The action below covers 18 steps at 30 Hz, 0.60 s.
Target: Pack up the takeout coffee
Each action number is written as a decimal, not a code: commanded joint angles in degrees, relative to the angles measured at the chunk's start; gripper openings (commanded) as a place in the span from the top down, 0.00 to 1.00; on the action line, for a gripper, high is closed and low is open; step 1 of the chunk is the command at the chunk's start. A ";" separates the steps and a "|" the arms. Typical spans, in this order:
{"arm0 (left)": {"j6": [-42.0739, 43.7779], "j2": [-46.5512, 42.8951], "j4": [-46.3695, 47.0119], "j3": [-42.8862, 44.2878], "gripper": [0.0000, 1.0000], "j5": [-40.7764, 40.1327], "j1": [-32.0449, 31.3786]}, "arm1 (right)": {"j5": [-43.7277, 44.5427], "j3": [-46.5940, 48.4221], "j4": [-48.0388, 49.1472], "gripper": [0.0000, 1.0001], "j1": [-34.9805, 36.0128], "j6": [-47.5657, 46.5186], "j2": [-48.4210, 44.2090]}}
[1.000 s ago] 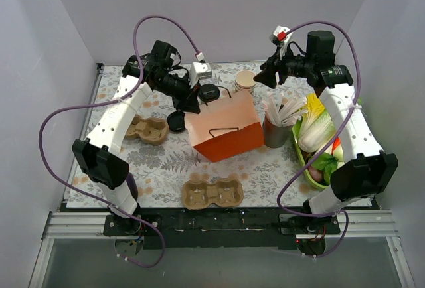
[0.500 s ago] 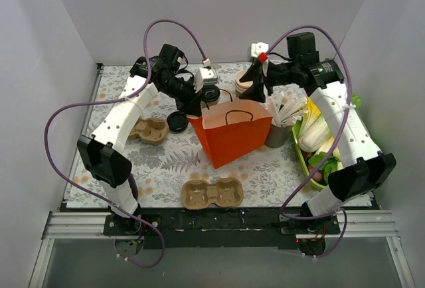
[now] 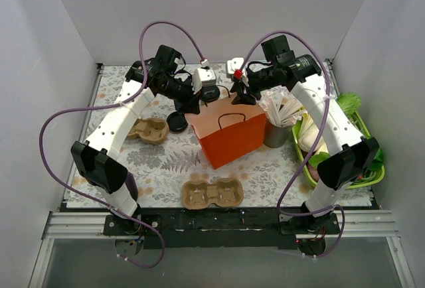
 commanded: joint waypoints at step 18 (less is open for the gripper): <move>-2.65 -4.81 8.00 -1.62 1.00 -4.55 -0.72 | 1.93 3.42 -6.47 0.74 2.82 -5.76 3.95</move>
